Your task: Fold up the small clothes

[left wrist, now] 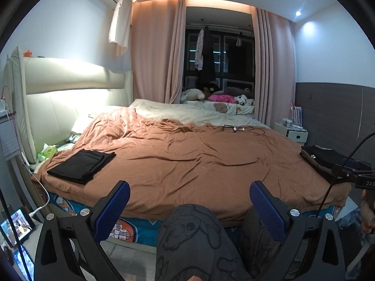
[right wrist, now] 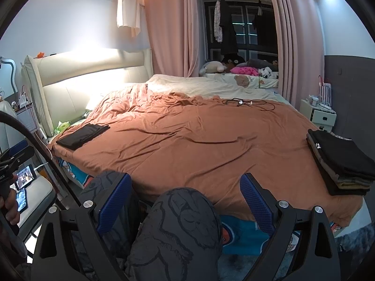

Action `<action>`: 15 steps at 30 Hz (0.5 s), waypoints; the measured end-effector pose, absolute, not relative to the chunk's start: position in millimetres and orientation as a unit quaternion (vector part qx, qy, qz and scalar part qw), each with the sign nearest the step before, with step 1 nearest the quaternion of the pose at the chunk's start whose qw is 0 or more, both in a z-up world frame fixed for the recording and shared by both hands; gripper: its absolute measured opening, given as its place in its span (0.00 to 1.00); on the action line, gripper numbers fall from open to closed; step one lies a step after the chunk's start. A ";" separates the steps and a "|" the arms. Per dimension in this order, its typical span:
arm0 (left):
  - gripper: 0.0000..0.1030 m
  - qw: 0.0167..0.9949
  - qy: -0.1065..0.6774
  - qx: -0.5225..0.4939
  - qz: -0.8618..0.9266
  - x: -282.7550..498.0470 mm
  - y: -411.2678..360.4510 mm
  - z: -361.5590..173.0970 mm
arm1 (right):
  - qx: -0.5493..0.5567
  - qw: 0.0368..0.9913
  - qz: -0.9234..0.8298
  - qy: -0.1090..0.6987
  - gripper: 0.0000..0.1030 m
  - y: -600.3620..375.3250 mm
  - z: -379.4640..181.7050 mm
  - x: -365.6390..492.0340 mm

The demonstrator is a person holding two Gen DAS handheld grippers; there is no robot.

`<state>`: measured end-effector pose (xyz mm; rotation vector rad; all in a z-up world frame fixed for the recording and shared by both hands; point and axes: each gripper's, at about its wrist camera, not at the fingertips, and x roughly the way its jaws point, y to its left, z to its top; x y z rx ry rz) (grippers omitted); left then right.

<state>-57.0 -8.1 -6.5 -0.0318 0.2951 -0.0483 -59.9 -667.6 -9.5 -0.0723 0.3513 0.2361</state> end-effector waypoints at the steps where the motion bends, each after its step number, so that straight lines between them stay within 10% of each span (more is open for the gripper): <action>1: 0.99 0.989 0.147 -0.016 -0.023 -57.0 -8.2 -6.9 | -0.036 0.977 0.117 0.174 0.91 -668.1 -10.7 -61.5; 15: 0.99 0.987 0.156 -0.029 -0.025 -58.8 -10.5 -9.6 | -0.042 0.977 0.111 0.178 0.91 -677.0 -14.4 -69.6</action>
